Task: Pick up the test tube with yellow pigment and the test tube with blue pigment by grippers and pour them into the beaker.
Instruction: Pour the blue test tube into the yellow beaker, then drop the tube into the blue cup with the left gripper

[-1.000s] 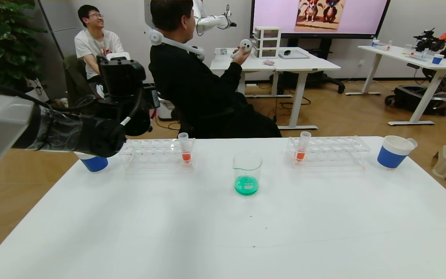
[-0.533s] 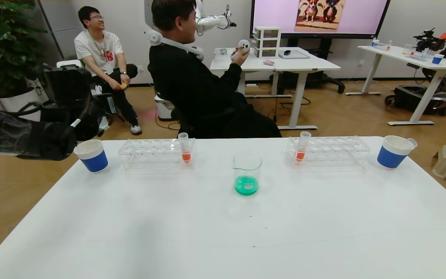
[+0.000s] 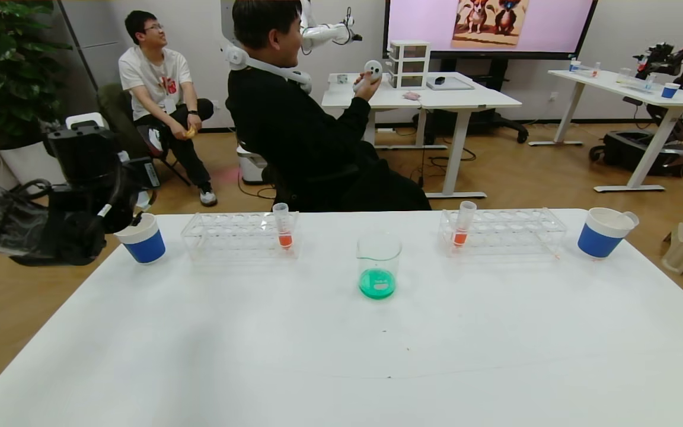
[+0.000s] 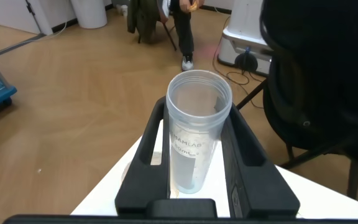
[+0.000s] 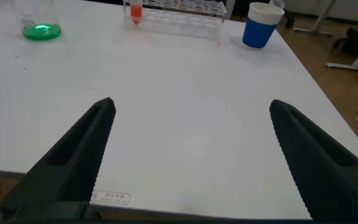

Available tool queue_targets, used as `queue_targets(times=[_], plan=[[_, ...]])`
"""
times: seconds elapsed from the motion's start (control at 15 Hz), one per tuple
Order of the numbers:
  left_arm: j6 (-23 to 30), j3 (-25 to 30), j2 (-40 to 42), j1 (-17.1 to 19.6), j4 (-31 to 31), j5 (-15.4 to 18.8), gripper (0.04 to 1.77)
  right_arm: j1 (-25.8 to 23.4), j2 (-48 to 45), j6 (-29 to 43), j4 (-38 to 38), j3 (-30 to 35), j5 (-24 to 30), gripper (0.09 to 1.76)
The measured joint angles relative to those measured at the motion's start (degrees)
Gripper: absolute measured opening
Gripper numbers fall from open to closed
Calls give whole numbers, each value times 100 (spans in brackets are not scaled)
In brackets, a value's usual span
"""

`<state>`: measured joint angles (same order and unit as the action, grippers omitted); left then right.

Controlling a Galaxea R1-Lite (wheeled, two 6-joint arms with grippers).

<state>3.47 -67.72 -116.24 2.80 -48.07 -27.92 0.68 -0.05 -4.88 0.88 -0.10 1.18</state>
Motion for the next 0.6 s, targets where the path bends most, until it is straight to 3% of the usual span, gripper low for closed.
queue_targets(times=[0.6], plan=[[-10, -984, -885, 585, 339, 39, 50, 0, 0, 0, 0, 0, 0, 173]])
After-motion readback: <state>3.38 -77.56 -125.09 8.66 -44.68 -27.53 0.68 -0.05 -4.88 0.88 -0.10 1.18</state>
